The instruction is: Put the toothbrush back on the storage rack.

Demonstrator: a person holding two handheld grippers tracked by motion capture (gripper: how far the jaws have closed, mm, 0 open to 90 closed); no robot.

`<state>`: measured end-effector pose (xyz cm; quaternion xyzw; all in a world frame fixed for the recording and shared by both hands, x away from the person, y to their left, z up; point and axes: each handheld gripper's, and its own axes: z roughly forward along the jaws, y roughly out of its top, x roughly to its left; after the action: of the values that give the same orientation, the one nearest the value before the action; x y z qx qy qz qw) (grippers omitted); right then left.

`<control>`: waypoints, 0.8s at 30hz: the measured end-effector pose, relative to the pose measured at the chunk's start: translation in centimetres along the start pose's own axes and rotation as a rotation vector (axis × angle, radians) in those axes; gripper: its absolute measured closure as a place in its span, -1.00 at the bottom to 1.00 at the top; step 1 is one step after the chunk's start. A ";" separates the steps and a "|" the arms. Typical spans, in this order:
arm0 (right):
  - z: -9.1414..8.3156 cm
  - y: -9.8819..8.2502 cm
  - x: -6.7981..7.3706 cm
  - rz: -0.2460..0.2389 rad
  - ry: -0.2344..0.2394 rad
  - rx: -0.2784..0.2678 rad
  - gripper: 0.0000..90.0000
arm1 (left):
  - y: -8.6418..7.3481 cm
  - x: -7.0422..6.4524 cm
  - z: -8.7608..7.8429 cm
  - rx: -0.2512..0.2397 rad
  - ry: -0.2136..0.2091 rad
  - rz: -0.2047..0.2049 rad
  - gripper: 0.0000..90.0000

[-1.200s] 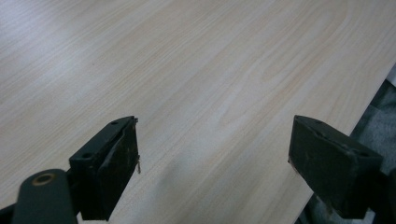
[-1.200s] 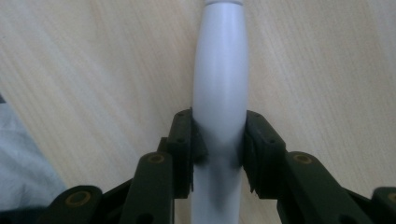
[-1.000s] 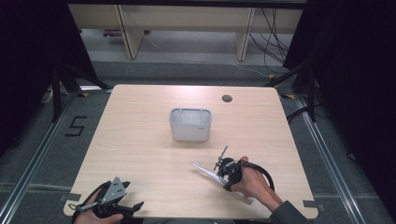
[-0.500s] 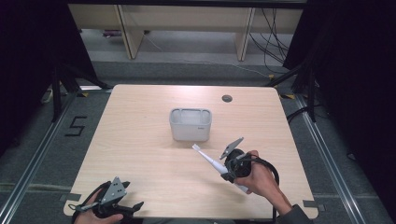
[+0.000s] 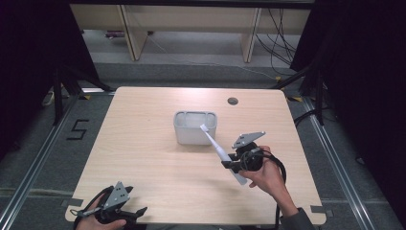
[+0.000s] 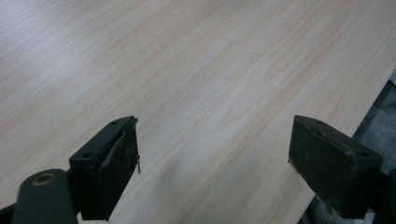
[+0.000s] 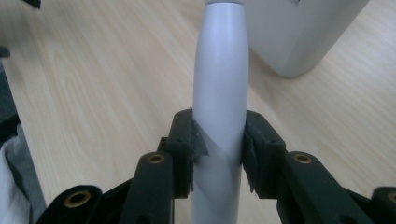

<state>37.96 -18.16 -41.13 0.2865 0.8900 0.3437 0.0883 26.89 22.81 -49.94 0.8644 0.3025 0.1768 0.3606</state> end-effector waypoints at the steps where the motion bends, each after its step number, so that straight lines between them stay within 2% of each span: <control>1: -0.1 0.1 0.0 0.037 -0.005 -0.019 0.48 | 0.0 -0.1 0.0 -0.007 0.001 -0.004 -0.65; 4: 0.2 0.5 -0.4 0.040 0.007 -0.085 0.48 | 0.0 -0.1 0.0 -0.008 0.006 -0.015 -0.65; 5: 0.1 0.7 -0.6 0.031 0.012 -0.081 0.48 | 0.0 -0.2 0.0 -0.019 -0.001 -0.026 -0.65; 6: 0.1 0.8 -0.4 0.067 0.009 -0.088 0.48 | 0.0 -0.1 -0.1 -0.006 0.006 -0.013 -0.65; 7: 0.2 0.9 -0.7 0.042 0.010 -0.102 0.48 | 0.0 -0.1 -0.1 -0.003 0.002 -0.004 -0.65; 8: 0.2 1.0 -0.7 0.061 0.008 -0.110 0.48 | 0.0 -0.1 0.0 -0.007 0.000 -0.005 -0.65; 9: 0.3 1.2 -1.0 0.036 0.026 -0.122 0.48 | 0.0 -0.1 0.0 -0.007 0.001 -0.008 -0.65; 10: 0.2 1.3 -1.0 0.047 0.007 -0.131 0.48 | 0.0 -0.2 0.0 -0.009 0.005 -0.032 -0.65; 11: 0.3 1.5 -1.2 0.042 0.018 -0.147 0.48 | 0.0 0.0 0.0 -0.007 0.002 0.003 -0.65; 13: 0.3 1.7 -1.4 0.055 0.028 -0.160 0.48 | 0.0 0.0 -0.1 -0.003 0.003 -0.007 -0.65; 14: 0.3 1.8 -1.5 0.063 0.015 -0.173 0.48 | 0.0 -0.1 0.0 -0.006 0.005 -0.025 -0.65; 16: 0.3 2.0 -1.7 0.064 0.021 -0.180 0.48 | 0.0 -0.1 0.0 -0.007 0.006 -0.023 -0.65; 17: 0.4 2.3 -1.8 0.086 0.011 -0.196 0.48 | 0.0 -0.1 -0.1 -0.007 0.000 -0.007 -0.65; 19: 0.5 2.7 -2.2 0.065 0.016 -0.204 0.48 | 0.0 0.0 -0.1 -0.002 0.003 -0.005 -0.65; 21: 0.5 3.0 -2.6 0.060 0.002 -0.238 0.48 | 0.0 -0.2 0.0 -0.018 -0.004 -0.035 -0.65; 22: 0.5 3.1 -2.7 0.066 0.006 -0.246 0.48 | 0.0 -0.1 -0.1 -0.005 -0.003 -0.009 -0.65; 24: 0.5 3.4 -2.9 0.087 0.007 -0.257 0.48 | 0.0 0.0 -0.1 -0.001 0.002 -0.002 -0.65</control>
<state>42.03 -17.47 -39.30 0.3098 0.8258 0.4591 0.1062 26.84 22.85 -49.91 0.8636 0.3037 0.1776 0.3611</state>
